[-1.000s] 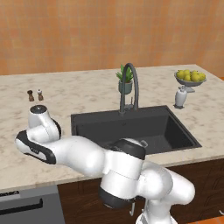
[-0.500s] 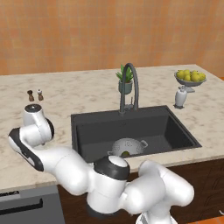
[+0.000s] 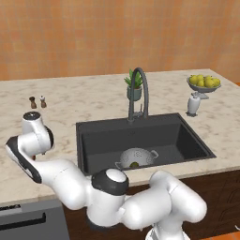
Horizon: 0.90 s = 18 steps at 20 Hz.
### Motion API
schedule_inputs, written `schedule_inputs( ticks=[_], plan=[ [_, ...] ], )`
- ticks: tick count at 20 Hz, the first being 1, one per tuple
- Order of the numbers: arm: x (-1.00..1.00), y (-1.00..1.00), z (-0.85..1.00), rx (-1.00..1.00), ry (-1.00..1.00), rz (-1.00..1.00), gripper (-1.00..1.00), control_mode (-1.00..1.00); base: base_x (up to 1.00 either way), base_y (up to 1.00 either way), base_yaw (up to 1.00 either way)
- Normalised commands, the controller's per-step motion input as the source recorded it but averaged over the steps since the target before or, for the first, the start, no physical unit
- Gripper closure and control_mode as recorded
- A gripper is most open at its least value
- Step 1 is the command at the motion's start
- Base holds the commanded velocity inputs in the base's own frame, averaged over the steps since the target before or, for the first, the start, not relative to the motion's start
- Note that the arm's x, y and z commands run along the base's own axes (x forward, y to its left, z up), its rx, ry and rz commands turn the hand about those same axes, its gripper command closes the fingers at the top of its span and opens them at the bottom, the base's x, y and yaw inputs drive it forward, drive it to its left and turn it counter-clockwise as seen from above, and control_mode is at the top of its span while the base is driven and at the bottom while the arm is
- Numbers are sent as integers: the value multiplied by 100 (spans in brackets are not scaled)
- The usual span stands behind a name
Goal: Put the colander in the sink, put the mango, apple in the colander, and turn on the sink faucet and pour water over the colander.
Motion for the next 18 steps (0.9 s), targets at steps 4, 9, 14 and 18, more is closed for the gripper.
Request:
schedule_inputs(
  ticks=[4,9,14,18],
  plan=[
    [12,8,-31,0,0,0,-100,-100,0,0,0],
    [13,4,-28,0,0,0,-100,-100,0,0,0],
    [23,20,-6,0,0,0,-100,-100,0,0,0],
    [18,31,-5,0,0,0,-100,-100,0,0,0]
  ],
)
